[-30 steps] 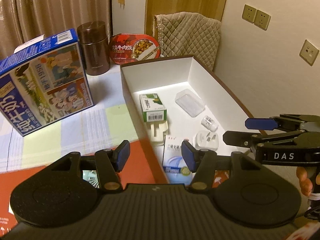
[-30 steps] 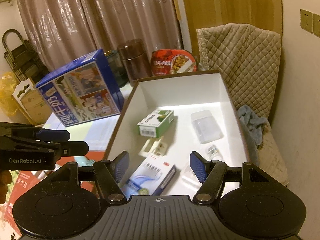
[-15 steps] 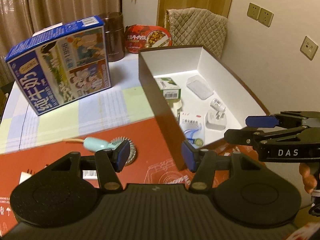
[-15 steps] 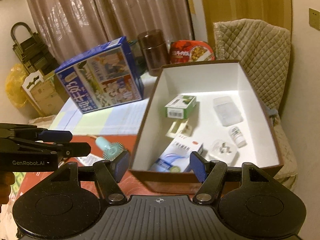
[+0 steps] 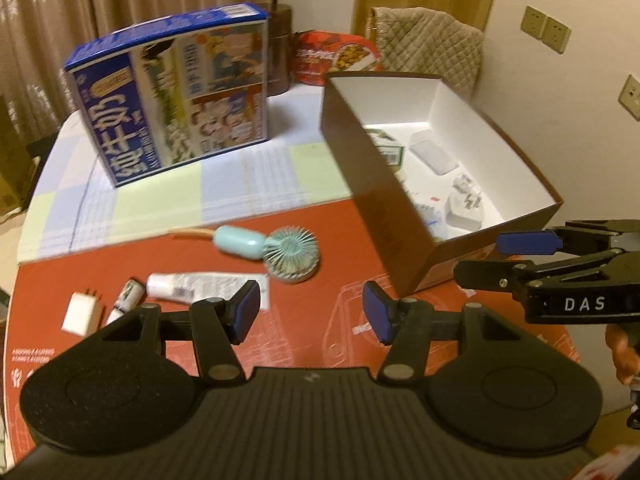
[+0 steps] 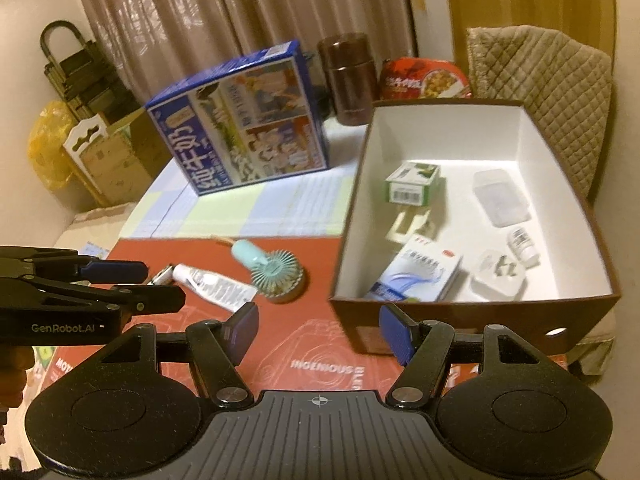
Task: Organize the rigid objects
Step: 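Move both open tools back from the cardboard box over the mat, then grasp the brown dropper bottle with the left tool while the right tool grasps the white tube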
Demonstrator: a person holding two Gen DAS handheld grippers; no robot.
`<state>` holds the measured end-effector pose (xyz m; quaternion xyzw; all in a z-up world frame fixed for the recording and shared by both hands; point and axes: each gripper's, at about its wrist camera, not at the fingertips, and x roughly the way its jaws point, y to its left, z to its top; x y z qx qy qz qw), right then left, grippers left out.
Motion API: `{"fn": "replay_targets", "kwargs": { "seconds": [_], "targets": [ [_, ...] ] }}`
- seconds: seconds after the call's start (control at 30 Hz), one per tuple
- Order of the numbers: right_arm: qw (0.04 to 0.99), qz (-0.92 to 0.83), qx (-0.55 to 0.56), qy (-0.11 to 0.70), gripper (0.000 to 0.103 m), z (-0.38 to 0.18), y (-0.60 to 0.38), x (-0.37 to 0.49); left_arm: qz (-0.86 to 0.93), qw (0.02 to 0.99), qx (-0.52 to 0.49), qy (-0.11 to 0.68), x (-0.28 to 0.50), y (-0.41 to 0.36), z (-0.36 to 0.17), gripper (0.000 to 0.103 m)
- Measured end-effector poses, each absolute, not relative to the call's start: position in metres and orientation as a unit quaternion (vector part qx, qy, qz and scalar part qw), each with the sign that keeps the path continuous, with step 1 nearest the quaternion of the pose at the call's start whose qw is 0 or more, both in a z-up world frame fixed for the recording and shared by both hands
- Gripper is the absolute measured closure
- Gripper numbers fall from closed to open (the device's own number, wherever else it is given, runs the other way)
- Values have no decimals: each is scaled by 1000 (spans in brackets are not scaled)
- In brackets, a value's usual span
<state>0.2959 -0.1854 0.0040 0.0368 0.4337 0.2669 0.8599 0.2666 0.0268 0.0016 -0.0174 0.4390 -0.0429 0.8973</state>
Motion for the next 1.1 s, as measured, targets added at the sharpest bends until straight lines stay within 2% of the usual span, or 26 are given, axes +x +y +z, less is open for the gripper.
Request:
{"fn": "replay_targets", "kwargs": {
  "seconds": [0.57,1.1],
  "targets": [
    [824,319,15,468,39,-31,-109,284,38,888,-57,454,223,100,-21,50],
    [808,359,-15,467,39,-63,-54,299,66,893,-56,441,222,151,-52,50]
  ]
}}
